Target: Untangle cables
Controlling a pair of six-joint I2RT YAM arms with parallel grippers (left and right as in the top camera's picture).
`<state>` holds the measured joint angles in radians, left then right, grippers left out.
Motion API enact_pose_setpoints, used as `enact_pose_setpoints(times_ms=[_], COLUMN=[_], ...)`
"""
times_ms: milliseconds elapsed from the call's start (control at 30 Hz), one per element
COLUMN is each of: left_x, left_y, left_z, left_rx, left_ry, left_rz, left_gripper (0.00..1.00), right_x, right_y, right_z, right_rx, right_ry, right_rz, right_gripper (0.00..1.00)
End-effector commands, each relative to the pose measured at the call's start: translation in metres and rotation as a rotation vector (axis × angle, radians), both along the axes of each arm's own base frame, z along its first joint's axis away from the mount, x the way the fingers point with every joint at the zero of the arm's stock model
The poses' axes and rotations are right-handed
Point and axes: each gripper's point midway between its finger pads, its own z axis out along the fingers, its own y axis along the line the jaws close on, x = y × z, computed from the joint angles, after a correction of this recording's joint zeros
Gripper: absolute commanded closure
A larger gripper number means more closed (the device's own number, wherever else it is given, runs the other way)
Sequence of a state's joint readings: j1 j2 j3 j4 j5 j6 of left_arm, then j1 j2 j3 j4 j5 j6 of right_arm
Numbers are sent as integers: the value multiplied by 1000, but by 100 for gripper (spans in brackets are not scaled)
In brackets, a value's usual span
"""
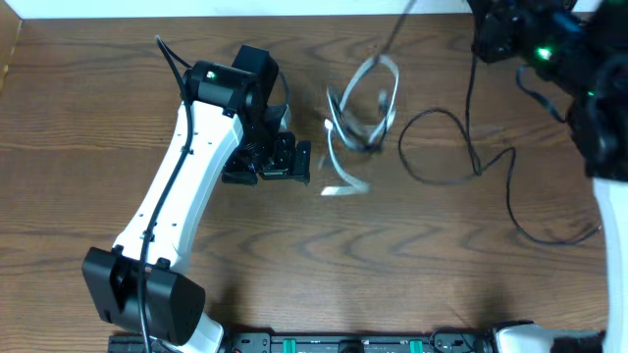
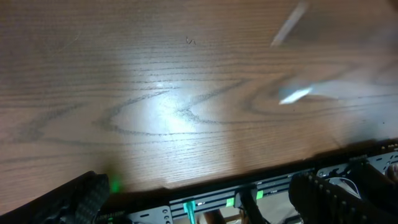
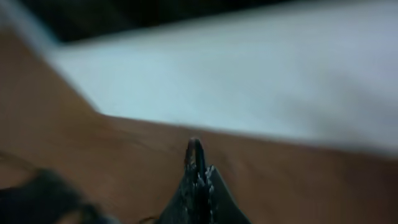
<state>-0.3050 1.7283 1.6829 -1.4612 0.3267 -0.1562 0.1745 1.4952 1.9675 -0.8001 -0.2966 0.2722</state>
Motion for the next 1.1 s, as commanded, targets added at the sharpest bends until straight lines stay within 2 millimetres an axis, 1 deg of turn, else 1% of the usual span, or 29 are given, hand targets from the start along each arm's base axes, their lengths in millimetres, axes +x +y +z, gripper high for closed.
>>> enact_pose_setpoints(times_ms=[0, 33, 67, 100, 167, 200, 233, 300, 367, 400, 433, 500, 533, 600, 633, 667, 733, 767, 800, 867, 900, 933, 967, 1000, 1067], left_x=[0, 0, 0, 0, 0, 0, 0, 0, 0, 0, 0, 0, 0, 0, 0, 0, 0, 0, 0, 0, 0, 0, 0, 0, 0], left_y=[1, 1, 1, 1, 1, 1, 1, 1, 1, 1, 1, 1, 1, 1, 1, 1, 1, 1, 1, 1, 1, 1, 1, 1, 1], left_z=[-1, -1, -1, -1, -1, -1, -1, -1, -1, -1, -1, -1, -1, -1, -1, -1, -1, -1, -1, -1, -1, -1, -1, -1, -1], left_rx=[11, 11, 11, 10, 10, 11, 11, 11, 11, 11, 11, 11, 11, 11, 11, 11, 10, 11, 10, 11, 11, 11, 11, 11, 11], left_ry=[-1, -1, -1, -1, -1, -1, -1, -1, -1, -1, -1, -1, -1, -1, -1, -1, -1, -1, -1, -1, -1, -1, -1, -1, -1], left_rz=[-15, -15, -15, -15, -15, -15, -15, -15, -15, -15, -15, -15, -15, -15, -15, -15, -15, -15, -15, -15, -15, -15, -15, -15, -15], left_gripper=[2, 2, 2, 2, 2, 2, 2, 2, 2, 2, 2, 2, 2, 2, 2, 2, 2, 2, 2, 2, 2, 2, 2, 2, 2], right_x=[37, 39, 40, 39, 36, 29, 26, 14, 9, 8, 10, 18, 24, 35, 36, 36, 36, 36, 36, 33, 31, 28, 26, 26, 31], right_y=[-30, -22, -11, 4, 27, 38, 43, 42, 31, 24, 18, 11, 7, -5, -7, -7, 0, 5, 11, 21, 25, 27, 27, 25, 19], right_z=[-55, -58, -57, -48, -21, 3, 21, 61, 84, 89, 89, 73, 56, 5, -17, -34, -48, -48, -43, -20, -5, 9, 18, 23, 20], right_rx=[-7, 13, 38, 80, 160, 212, 251, 320, 342, 340, 337, 329, 319, 269, 246, 228, 216, 227, 243, 285, 299, 296, 277, 239, 97], right_ry=[173, 188, 186, 161, 87, 22, -29, -138, -212, -231, -231, -170, -109, 67, 145, 205, 254, 259, 247, 182, 130, 72, 21, -25, -104], right_rz=[-245, -209, -152, -65, 74, 161, 213, 281, 266, 239, 209, 128, 68, -97, -156, -184, -171, -138, -101, -12, 42, 90, 121, 135, 131], right_gripper=[99, 99, 98, 99, 99, 99, 98, 98, 98, 99, 99, 99, 98, 98, 99, 99, 98, 98, 98, 98, 99, 99, 99, 99, 99])
